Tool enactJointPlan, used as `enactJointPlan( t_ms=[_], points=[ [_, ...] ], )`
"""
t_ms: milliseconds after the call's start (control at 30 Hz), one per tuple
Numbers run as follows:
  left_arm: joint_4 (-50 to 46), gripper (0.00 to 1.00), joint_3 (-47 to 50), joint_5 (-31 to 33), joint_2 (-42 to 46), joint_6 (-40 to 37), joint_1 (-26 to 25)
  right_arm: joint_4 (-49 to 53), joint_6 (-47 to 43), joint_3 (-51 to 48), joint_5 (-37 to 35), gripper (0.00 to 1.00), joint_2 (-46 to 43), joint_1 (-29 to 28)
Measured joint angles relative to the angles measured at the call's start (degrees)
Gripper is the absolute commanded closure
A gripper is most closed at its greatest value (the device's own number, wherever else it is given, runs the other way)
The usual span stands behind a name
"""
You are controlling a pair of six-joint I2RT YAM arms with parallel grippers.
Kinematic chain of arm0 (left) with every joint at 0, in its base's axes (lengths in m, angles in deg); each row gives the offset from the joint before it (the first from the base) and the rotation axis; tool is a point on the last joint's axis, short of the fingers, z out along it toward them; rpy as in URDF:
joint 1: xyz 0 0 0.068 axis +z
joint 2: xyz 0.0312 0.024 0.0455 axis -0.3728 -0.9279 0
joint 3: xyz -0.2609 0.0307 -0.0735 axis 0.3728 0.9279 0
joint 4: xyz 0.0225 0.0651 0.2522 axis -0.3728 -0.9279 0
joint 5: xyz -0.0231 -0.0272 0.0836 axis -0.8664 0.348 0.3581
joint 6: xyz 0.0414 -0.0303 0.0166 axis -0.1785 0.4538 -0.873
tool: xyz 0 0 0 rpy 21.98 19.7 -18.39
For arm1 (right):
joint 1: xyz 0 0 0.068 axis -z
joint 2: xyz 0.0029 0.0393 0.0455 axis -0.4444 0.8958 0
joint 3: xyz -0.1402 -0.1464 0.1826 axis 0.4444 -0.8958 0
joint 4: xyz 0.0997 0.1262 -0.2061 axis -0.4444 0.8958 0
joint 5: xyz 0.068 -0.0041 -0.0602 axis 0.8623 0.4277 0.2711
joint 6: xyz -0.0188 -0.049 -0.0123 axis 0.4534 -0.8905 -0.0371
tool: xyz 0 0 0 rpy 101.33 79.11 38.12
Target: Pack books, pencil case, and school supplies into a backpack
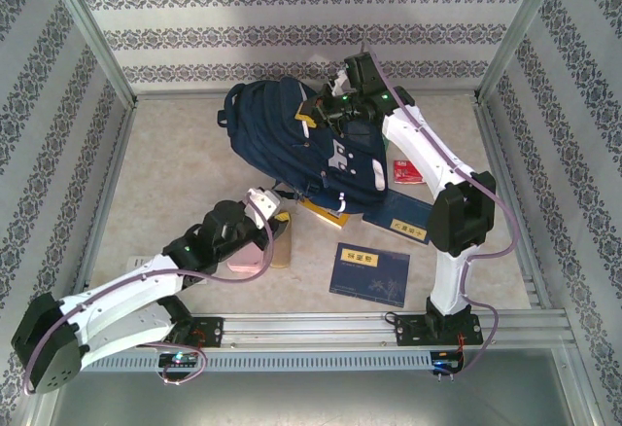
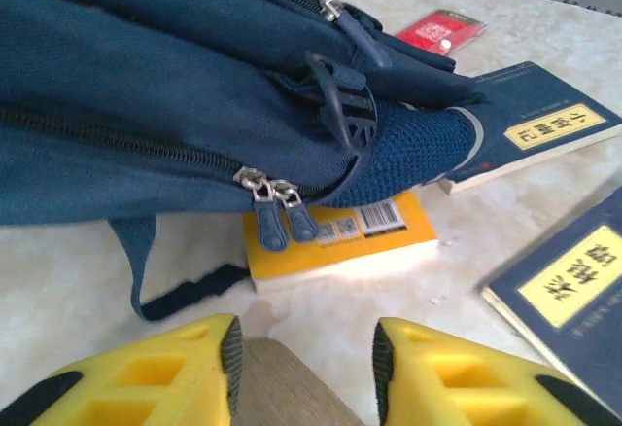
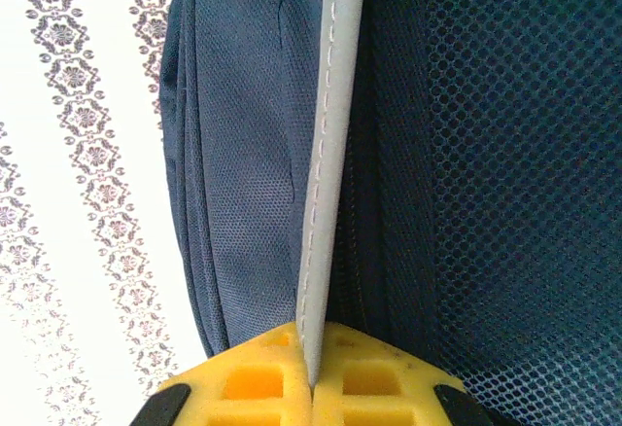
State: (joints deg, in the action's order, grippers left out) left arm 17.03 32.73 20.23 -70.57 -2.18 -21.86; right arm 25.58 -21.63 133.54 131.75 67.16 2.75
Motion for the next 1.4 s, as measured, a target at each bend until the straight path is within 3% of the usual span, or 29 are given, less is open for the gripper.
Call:
enactJointPlan(
  t_ms=[133,333,433,633,1033,1400],
  points=[
    [8.81,0.47,5.60,1.51,-0.90,-5.95,-0.07,-1.18,0.46,-0.31,-0.02,1.00,-0.02,-0.94],
    [14.82,0.42,6.05,2.27,-4.46,-9.01,-0.09,-4.15,1.97,-2.97,0.15,1.00,-0.46,-2.14],
    [16.98,0.44,6.40,2.36,-5.40,-9.20,-0.09,-5.16,2.84,-3.91,0.42,1.00,-0.52,-2.40],
    [19.21,0.59,6.67,2.95,-9.42,-9.51,-0.07,-7.04,4.07,-4.31,0.66,1.00,-0.55,-2.38],
    [27.04,0.58,7.74,7.43,-16.90,-6.93,-0.04,-8.04,5.44,-4.39,0.66,1.00,-0.55,-2.40],
    [31.23,0.63,6.97,9.81,-21.66,-4.94,1.44,-9.25,5.60,-5.88,0.94,1.00,-0.76,-2.89]
  ],
)
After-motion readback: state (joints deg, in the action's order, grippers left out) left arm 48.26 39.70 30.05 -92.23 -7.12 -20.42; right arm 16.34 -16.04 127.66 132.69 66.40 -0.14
